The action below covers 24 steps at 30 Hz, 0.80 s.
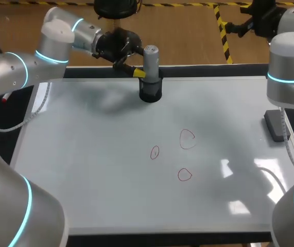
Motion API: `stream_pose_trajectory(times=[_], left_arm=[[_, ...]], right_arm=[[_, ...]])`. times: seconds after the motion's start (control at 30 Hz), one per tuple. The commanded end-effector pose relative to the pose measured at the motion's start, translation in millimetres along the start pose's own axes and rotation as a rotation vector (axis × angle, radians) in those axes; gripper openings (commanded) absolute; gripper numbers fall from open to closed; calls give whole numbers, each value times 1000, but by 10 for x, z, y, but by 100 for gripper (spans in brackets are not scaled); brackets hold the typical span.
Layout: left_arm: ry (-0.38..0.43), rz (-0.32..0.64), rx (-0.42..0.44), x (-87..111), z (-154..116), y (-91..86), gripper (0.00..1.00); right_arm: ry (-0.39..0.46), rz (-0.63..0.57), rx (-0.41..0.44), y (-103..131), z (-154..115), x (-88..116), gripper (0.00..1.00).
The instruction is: Pick up the inspection probe, press it on each red-marked spot on the whiteboard one by one, put down the probe, pick up the eraser, and wipe off all the red marks.
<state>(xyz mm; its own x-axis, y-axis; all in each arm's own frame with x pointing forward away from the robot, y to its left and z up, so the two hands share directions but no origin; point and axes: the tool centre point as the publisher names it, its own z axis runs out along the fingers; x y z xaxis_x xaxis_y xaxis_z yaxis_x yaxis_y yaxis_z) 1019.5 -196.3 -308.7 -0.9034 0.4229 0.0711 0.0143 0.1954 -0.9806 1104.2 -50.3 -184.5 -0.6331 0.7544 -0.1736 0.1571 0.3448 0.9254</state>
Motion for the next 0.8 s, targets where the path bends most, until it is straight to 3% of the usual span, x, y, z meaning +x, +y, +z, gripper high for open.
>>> stream_pose_trajectory(times=[0.03, 0.43, 0.5, 0.53, 0.57, 0.8], left_arm=[[91, 1, 9, -74, 40, 50, 100], [103, 4, 6, -115, 113, 67, 100], [101, 2, 9, -120, 117, 71, 45], [102, 2, 11, -121, 118, 73, 33], [103, 3, 14, -119, 122, 77, 0], [116, 11, 25, -99, 155, 52, 0]], right_arm=[[0, 0, 0, 0, 0, 0, 100], [0, 0, 0, 0, 0, 0, 100], [0, 0, 0, 0, 0, 0, 100], [0, 0, 0, 0, 0, 0, 100], [0, 0, 0, 0, 0, 0, 100], [0, 0, 0, 0, 0, 0, 100]])
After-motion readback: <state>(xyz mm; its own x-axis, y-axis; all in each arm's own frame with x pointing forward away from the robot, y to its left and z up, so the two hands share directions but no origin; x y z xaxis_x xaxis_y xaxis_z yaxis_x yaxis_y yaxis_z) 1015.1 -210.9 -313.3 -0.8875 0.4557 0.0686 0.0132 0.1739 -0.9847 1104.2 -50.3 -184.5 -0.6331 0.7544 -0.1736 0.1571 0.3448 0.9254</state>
